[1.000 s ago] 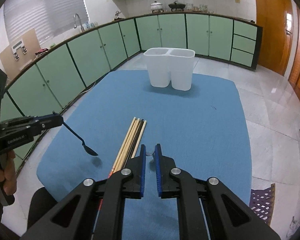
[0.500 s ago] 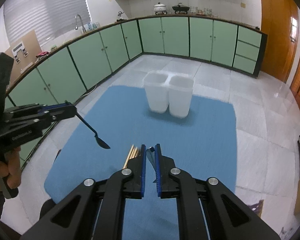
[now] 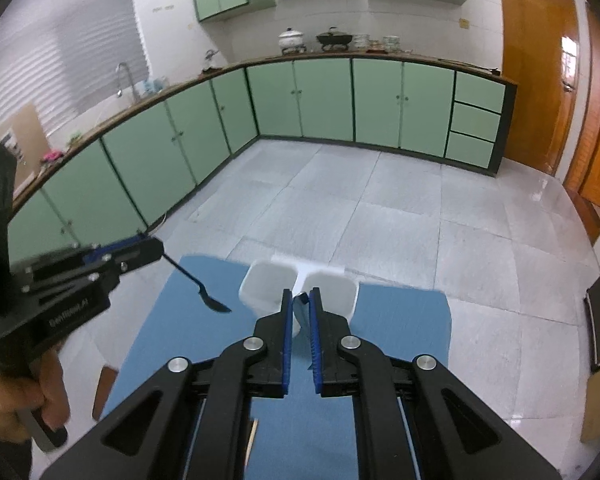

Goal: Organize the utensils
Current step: 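Carry both spoons into the white holder compartments and open both tools, then move both open tools back to the chopstick bundle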

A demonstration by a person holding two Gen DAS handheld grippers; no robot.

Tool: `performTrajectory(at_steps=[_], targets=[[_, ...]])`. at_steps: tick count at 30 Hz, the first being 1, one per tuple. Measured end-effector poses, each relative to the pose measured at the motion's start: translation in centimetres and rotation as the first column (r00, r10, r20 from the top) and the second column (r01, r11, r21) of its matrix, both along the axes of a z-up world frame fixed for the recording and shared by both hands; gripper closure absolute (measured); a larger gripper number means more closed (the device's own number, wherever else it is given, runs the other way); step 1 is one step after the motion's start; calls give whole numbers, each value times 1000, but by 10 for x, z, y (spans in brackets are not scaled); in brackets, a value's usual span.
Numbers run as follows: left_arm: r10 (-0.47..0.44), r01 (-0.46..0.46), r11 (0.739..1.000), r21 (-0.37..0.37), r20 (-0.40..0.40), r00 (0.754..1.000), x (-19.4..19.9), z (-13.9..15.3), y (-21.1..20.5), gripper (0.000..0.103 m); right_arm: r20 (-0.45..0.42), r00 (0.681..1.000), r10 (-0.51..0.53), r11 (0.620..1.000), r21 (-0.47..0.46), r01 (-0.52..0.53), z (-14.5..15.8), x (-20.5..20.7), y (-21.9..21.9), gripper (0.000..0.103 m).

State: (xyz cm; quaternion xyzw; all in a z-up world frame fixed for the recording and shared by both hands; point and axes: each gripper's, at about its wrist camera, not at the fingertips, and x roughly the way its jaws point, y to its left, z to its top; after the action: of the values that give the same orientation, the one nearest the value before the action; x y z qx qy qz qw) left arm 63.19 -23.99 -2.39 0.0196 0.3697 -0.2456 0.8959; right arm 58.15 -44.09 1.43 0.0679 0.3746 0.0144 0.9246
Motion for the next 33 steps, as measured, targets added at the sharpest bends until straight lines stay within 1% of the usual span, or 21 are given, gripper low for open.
performTrajectory(at_steps=[4, 7, 9, 12, 15, 17, 19, 20, 22, 23, 24, 25, 26, 27, 28, 29, 30, 31, 33], targets=[[19, -19, 1000, -8, -9, 1000, 30, -16, -13, 91, 14, 1000, -28, 1000, -3, 28, -12, 38, -10, 95], [27, -28, 1000, -9, -46, 999, 52, -40, -21, 91, 2, 999, -49, 999, 3, 49, -32, 60, -19, 95], [28, -29, 999, -13, -72, 997, 60, -58, -23, 91, -21, 998, -63, 998, 8, 64, -51, 73, -25, 95], [29, -30, 1000, -9, -112, 993, 72, -82, -25, 91, -57, 996, -73, 997, 26, 75, -74, 82, -32, 95], [31, -30, 1000, 8, -122, 992, 72, -94, -25, 89, -90, 993, -72, 996, 36, 76, -91, 82, -37, 94], [30, -28, 999, 15, -117, 993, 69, -92, -21, 80, -92, 993, -76, 996, 38, 80, -95, 77, -38, 94], [31, -30, 999, 11, -100, 995, 63, -84, -16, 65, -85, 993, -81, 995, 43, 85, -93, 68, -40, 92], [30, -29, 1000, 7, -87, 996, 57, -77, -12, 63, -79, 994, -79, 995, 48, 83, -90, 60, -41, 90], [23, -23, 1000, 2, -57, 998, 41, -65, -1, 58, -67, 995, -76, 996, 51, 79, -84, 48, -42, 89], [20, -20, 1000, 0, -36, 999, 31, -57, 6, 54, -61, 995, -73, 995, 59, 77, -81, 37, -42, 88], [25, -25, 1000, 10, -5, 1000, 18, -50, 13, 45, -54, 996, -71, 995, 64, 75, -80, 27, -44, 86], [30, -30, 999, 18, 20, 999, 7, -45, 21, 39, -41, 997, -72, 995, 69, 75, -79, 10, -44, 84], [25, -26, 999, 27, 45, 999, -8, -40, 31, 38, -31, 997, -71, 995, 66, 73, -78, -2, -43, 81], [25, -27, 999, 35, 62, 998, -23, -38, 41, 34, -14, 998, -66, 996, 51, 67, -80, -22, -39, 78], [29, -32, 999, 43, 74, 997, -36, -38, 50, 29, -1, 998, -59, 998, 29, 59, -84, -44, -34, 77], [33, -37, 998, 46, 87, 996, -52, -40, 62, 26, 10, 999, -49, 999, 21, 49, -90, -66, -29, 73], [40, -45, 998, 43, 101, 994, -70, -44, 77, 22, 19, 999, -44, 999, 23, 44, -97, -87, -25, 68], [42, -48, 998, 46, 109, 993, -83, -48, 87, 19, 21, 999, -41, 999, 21, 41, -104, -105, -20, 66], [50, -57, 997, 52, 126, 991, -114, -60, 110, 16, 34, 999, -30, 1000, 5, 29, -128, -153, -3, 60]])
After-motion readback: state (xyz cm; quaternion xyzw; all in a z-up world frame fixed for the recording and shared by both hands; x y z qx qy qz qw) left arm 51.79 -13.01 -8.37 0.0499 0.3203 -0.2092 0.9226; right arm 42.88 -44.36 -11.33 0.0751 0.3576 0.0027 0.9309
